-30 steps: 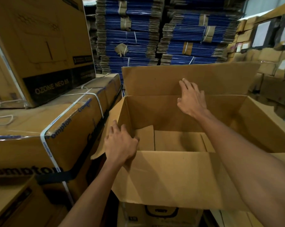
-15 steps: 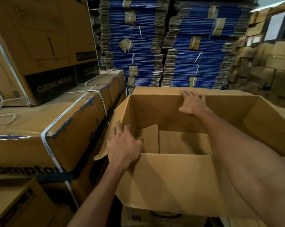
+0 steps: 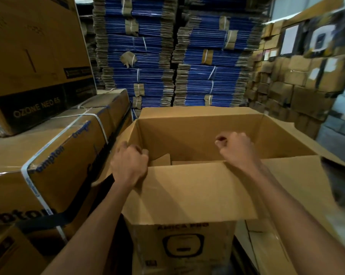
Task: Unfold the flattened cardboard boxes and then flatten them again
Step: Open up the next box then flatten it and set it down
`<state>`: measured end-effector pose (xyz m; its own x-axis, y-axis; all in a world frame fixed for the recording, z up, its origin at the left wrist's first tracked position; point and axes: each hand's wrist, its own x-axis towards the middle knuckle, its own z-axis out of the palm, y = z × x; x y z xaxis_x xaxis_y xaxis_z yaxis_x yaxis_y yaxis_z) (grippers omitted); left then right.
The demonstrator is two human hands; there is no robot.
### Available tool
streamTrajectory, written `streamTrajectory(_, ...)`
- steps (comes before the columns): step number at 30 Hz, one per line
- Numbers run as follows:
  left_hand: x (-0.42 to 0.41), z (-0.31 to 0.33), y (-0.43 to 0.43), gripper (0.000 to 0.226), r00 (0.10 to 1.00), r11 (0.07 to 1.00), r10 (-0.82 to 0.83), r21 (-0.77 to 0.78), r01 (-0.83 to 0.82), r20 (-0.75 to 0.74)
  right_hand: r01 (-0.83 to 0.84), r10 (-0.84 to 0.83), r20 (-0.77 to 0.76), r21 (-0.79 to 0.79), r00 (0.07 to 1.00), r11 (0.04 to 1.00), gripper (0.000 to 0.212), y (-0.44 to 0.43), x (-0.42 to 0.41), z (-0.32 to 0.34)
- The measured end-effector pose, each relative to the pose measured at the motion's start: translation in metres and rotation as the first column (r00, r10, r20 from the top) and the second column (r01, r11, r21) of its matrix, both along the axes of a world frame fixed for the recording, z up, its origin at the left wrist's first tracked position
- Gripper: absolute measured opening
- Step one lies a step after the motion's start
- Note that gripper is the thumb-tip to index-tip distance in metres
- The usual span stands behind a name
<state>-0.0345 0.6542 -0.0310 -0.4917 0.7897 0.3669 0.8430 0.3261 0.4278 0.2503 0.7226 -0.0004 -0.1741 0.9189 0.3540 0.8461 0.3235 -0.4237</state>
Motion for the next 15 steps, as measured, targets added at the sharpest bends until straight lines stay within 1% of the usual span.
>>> streamTrajectory(2, 0.000, -0.008, 0.000, 0.042, 0.997, 0.987, -0.041, 0.151, 0.052, -0.071, 0.072, -0.065, -0.049, 0.153, 0.997, 0.986, 0.021, -0.018, 0.029, -0.018)
streamTrajectory(4, 0.002, -0.025, -0.006, 0.046, 0.985, 0.956, -0.117, 0.255, 0.145, -0.123, 0.135, -0.106, -0.118, 0.276, 0.987, 0.952, 0.026, -0.031, 0.061, -0.044)
streamTrajectory(5, 0.003, -0.037, -0.013, 0.045, 0.978, 0.934, -0.175, 0.296, 0.202, -0.115, 0.168, -0.131, -0.136, 0.317, 0.982, 0.933, 0.030, -0.035, 0.077, -0.059)
streamTrajectory(6, 0.004, -0.050, -0.022, 0.045, 0.969, 0.908, -0.236, 0.339, 0.247, -0.076, 0.211, -0.170, -0.144, 0.343, 0.975, 0.915, 0.034, -0.040, 0.092, -0.072)
streamTrajectory(7, 0.005, -0.065, -0.033, 0.045, 0.958, 0.880, -0.285, 0.392, 0.270, -0.019, 0.261, -0.215, -0.165, 0.347, 0.962, 0.901, 0.037, -0.043, 0.108, -0.086)
streamTrajectory(8, 0.006, -0.080, -0.045, 0.047, 0.947, 0.853, -0.318, 0.450, 0.264, 0.048, 0.316, -0.257, -0.220, 0.305, 0.941, 0.898, 0.042, -0.047, 0.122, -0.098)
streamTrajectory(9, 0.007, -0.094, -0.056, 0.050, 0.935, 0.825, -0.331, 0.519, 0.222, 0.125, 0.365, -0.287, -0.311, 0.232, 0.906, 0.902, 0.047, -0.053, 0.135, -0.108)
streamTrajectory(10, 0.012, -0.103, -0.066, 0.053, 0.918, 0.801, -0.326, 0.581, 0.141, 0.227, 0.404, -0.312, -0.419, 0.153, 0.853, 0.902, 0.050, -0.058, 0.146, -0.117)
streamTrajectory(11, 0.016, -0.110, -0.073, 0.053, 0.873, 0.788, -0.317, 0.615, 0.024, 0.372, 0.431, -0.329, -0.544, 0.067, 0.772, 0.900, 0.050, -0.062, 0.156, -0.125)
streamTrajectory(12, 0.019, -0.117, -0.078, 0.050, 0.779, 0.791, -0.317, 0.603, -0.098, 0.541, 0.438, -0.335, -0.686, -0.027, 0.646, 0.899, 0.047, -0.065, 0.165, -0.131)
streamTrajectory(13, 0.024, -0.121, -0.080, 0.044, 0.652, 0.814, -0.322, 0.553, -0.180, 0.687, 0.403, -0.323, -0.831, -0.133, 0.452, 0.905, 0.042, -0.066, 0.171, -0.139)
streamTrajectory(14, 0.024, -0.132, -0.079, 0.038, 0.543, 0.846, -0.311, 0.487, -0.216, 0.780, 0.338, -0.302, -0.926, -0.217, 0.226, 0.916, 0.037, -0.065, 0.176, -0.147)
streamTrajectory(15, 0.021, -0.142, -0.076, 0.033, 0.495, 0.885, -0.275, 0.418, -0.205, 0.824, 0.269, -0.309, -0.950, -0.285, 0.051, 0.920, 0.031, -0.063, 0.180, -0.156)
